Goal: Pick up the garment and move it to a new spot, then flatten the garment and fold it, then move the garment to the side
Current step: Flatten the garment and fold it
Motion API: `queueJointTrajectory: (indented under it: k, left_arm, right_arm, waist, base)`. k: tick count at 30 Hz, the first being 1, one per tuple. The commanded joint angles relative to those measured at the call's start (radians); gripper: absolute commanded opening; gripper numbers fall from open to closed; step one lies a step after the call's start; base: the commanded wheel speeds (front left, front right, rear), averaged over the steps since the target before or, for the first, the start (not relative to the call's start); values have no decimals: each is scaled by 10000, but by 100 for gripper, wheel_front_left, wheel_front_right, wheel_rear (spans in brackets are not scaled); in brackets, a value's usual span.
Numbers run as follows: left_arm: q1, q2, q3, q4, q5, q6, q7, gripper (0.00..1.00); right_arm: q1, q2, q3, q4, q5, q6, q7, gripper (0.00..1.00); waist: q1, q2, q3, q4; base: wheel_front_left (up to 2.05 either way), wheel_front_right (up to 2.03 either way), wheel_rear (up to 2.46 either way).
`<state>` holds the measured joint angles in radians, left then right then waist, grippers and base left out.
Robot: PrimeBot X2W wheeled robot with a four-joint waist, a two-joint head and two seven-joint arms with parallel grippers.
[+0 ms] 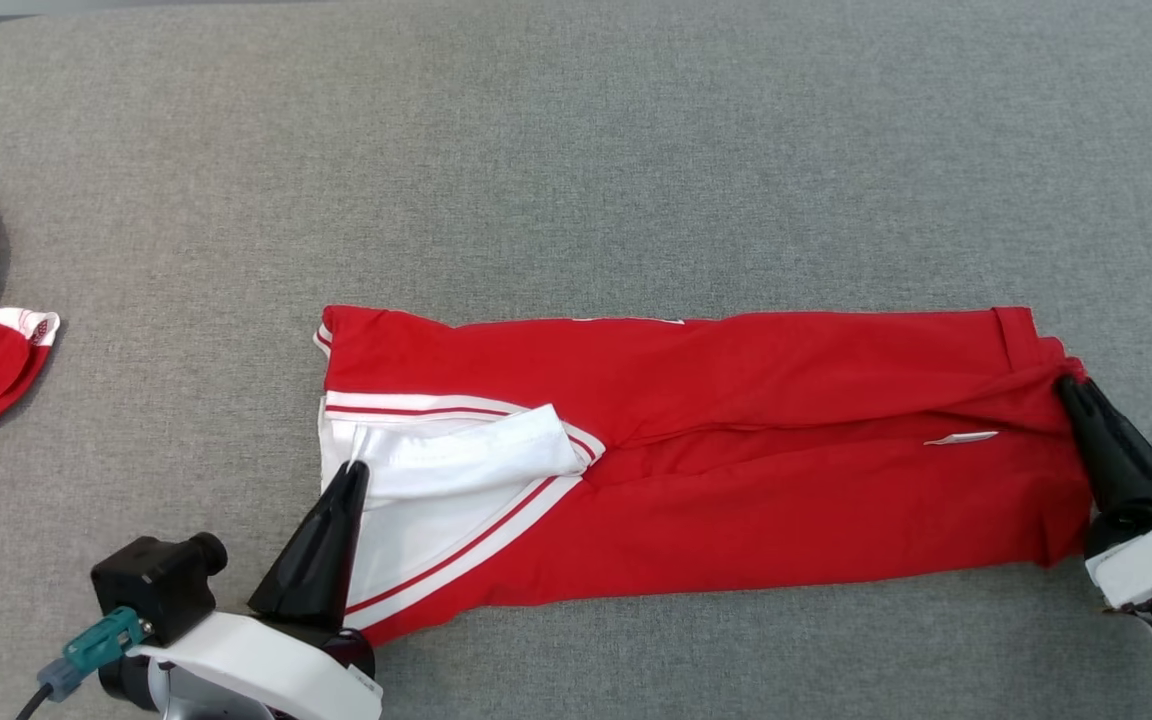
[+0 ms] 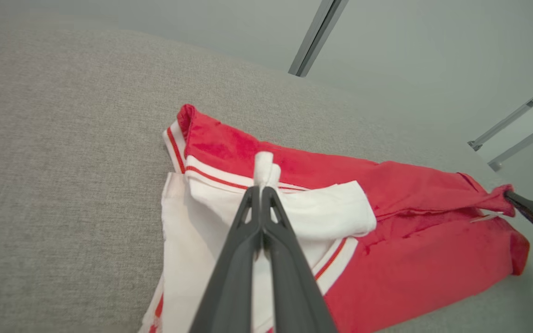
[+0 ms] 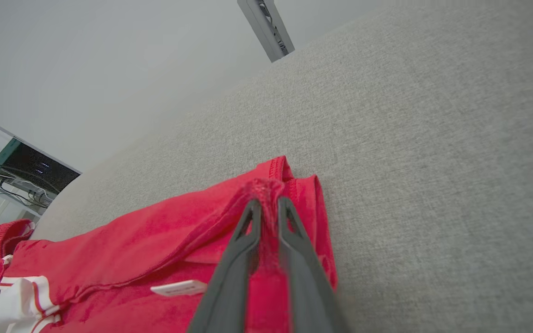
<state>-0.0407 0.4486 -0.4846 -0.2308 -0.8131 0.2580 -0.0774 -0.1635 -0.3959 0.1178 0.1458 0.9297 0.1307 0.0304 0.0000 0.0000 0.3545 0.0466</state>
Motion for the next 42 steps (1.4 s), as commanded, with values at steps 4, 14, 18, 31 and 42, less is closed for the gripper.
queueJointTrajectory:
  k: [4,14,18,31,42]
  left_arm:
    - [7,-239,85,661,-131,-95,-364,100]
    - [-267,-797,662,1607,268,-15,-1613,100]
    - [-510,-983,1074,1636,935,135,-1827,100]
    - [84,-1646,2954,1228,3377,-62,-1881,100]
    - [521,-1610,3515,2157,3609,-977,-1872,100]
  right_arm:
    - [270,222,87,-39,-795,3,-777,100]
    - [364,999,-892,-431,-3306,3,-2430,100]
    - [370,1427,-1309,-799,-4309,3,-2576,100]
    - [1268,2005,-1380,-1628,-5937,3,-1803,100]
    - [1588,2239,-1488,-1613,-6226,3,-1650,100]
  waist:
    - [0,0,-85,-40]
    - [0,0,-544,-322]
    - [0,0,-834,-377]
    - [0,0,-1755,-417]
    - [0,0,-1971,-344]
  base:
    - [0,0,0]
    - [0,0,0]
    - [0,0,0]
    - [0,0,0]
    - [0,0,0]
